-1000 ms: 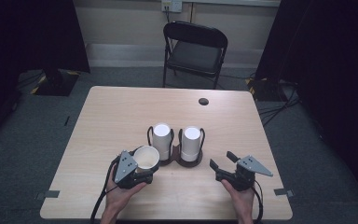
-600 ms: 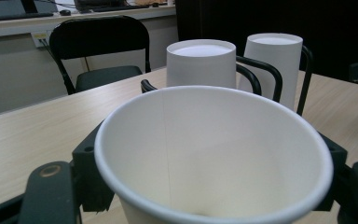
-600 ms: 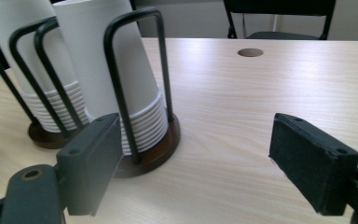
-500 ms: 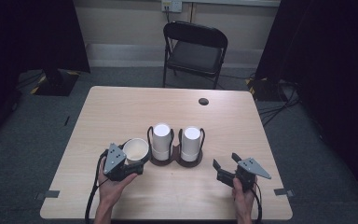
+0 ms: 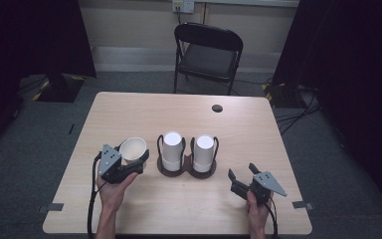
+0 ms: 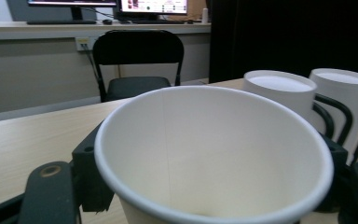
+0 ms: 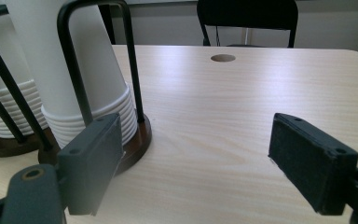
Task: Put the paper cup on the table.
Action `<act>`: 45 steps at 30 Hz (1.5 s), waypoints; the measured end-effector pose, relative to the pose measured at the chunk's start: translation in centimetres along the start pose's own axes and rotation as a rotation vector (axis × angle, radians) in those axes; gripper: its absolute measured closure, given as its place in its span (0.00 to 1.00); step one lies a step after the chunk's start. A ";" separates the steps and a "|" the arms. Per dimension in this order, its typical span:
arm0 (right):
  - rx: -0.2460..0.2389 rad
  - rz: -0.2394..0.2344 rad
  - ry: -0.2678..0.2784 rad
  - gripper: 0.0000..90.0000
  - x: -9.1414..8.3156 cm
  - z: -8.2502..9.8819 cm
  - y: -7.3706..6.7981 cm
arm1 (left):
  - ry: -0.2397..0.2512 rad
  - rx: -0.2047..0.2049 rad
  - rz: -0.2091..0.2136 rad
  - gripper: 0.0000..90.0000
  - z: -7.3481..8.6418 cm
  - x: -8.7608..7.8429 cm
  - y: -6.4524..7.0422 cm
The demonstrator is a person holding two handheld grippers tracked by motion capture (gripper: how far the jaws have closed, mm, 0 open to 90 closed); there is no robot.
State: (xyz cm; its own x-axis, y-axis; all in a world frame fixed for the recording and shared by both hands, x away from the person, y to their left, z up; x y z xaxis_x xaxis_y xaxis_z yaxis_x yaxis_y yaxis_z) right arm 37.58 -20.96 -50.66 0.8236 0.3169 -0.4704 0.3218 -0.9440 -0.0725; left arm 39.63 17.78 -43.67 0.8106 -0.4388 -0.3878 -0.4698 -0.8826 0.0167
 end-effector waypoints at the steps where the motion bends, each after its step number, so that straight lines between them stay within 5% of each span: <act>1: 0.002 0.002 0.010 0.19 -0.1 0.0 0.0 | 0.000 -0.001 0.000 0.26 -0.1 0.1 -0.2; 8: -0.020 0.004 0.006 0.18 -0.2 0.1 -0.2 | 0.014 -0.065 0.012 0.26 -0.5 1.1 -1.9; 10: -0.021 0.002 0.005 0.18 -0.1 0.1 -0.1 | -0.020 -0.054 -0.019 0.25 -0.2 1.7 -2.2; 23: -0.031 0.000 0.007 0.18 -0.2 0.1 -0.2 | -0.056 -0.033 -0.053 0.26 -1.1 4.7 -4.0; 36: -0.035 -0.005 0.002 0.18 -0.1 0.1 -0.3 | -0.059 -0.069 -0.050 0.25 -0.2 7.1 -5.7; 45: -0.033 -0.005 -0.003 0.18 -0.1 0.1 -0.2 | -0.108 -0.068 -0.045 0.25 0.9 8.6 -5.8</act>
State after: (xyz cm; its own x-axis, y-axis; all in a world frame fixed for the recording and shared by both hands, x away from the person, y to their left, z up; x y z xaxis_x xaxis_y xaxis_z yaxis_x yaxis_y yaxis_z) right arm 37.41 -20.77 -50.67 0.8207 0.3213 -0.4725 0.3413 -0.9388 -0.0457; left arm 48.96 19.27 -47.95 0.7863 -0.3809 -0.4865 -0.4057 -0.9121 0.0584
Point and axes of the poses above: each handheld gripper's, and its own axes: x roughly forward along the jaws, z roughly out of its underside, y roughly to its right, the point moved 5 cm from there along x, roughly forward along the jaws, and after that the axes turned 14 degrees about -y, right-handed, at the moved point
